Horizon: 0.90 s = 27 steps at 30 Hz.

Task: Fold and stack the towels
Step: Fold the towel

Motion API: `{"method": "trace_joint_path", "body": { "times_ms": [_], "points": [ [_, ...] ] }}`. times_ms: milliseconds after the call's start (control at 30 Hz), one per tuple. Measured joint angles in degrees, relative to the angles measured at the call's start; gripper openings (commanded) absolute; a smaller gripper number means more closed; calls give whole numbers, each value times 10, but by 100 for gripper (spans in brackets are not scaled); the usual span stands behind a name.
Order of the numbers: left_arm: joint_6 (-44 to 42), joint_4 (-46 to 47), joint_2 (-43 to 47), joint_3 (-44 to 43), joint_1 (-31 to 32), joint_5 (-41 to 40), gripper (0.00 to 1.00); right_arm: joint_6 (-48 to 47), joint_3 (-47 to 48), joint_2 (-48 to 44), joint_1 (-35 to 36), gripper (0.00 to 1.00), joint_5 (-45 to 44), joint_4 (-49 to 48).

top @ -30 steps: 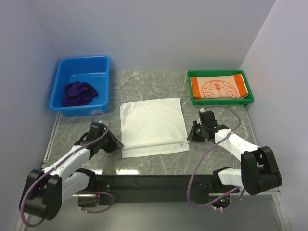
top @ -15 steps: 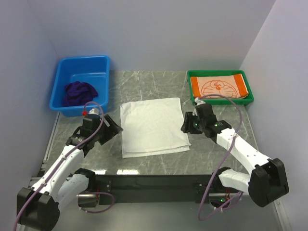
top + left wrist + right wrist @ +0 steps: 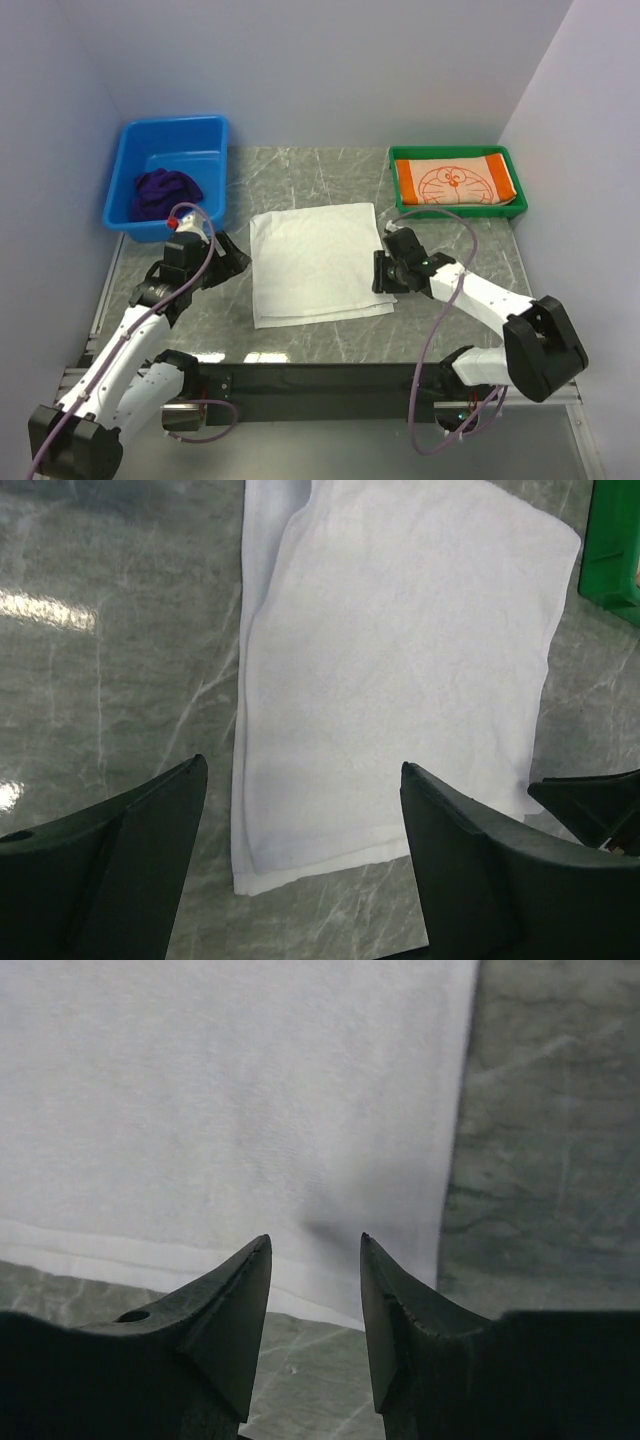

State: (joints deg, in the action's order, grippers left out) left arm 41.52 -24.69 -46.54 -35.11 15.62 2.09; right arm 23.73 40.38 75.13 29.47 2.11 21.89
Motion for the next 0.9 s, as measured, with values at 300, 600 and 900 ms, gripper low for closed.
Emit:
{"method": "trace_joint_path", "body": {
  "times_ms": [300, 600, 900],
  "points": [
    [55, 21, -62, 46, 38, 29, 74, 37, -33, -63, -10, 47, -68, 5],
    [60, 73, -271, -46, 82, -1, 56, 47, 29, 6, -18, 36, -47, -56],
    [54, 119, -483, -170, 90, -35, 52, 87, 83, 157, -38, 36, -18, -127]
  ]
}}
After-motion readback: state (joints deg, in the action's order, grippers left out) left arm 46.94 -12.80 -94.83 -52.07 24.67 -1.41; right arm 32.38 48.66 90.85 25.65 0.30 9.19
